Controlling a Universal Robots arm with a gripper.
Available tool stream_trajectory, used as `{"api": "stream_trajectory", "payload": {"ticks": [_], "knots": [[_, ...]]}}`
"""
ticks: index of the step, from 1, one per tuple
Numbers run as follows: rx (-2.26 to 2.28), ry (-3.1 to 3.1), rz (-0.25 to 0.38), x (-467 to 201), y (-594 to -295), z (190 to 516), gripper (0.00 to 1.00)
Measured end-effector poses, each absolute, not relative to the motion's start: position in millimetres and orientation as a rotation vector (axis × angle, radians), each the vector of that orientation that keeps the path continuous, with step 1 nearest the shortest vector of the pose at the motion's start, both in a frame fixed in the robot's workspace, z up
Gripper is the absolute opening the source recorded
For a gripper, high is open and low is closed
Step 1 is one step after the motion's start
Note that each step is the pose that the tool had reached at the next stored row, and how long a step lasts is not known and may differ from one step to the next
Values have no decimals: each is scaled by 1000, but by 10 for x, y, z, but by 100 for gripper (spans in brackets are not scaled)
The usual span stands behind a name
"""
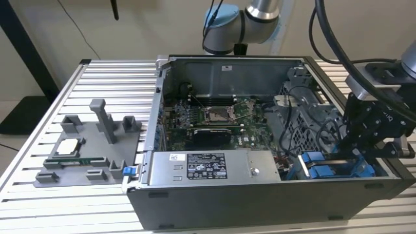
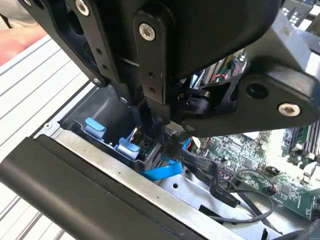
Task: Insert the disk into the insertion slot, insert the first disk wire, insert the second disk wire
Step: 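Insert the first disk wire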
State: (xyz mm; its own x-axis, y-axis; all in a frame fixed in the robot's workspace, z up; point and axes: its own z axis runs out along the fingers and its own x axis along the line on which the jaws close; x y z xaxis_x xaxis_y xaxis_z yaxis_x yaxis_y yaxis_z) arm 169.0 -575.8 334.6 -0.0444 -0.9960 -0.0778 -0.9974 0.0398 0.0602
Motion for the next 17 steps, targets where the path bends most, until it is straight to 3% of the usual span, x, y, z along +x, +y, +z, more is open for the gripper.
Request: {"api": "stream_trajectory", "payload": {"ticks": [9, 17], "knots": [[-2161, 2254, 153, 1689, -5758, 3265, 100], [-2162, 2255, 153, 1690, -5758, 3458, 100]]}}
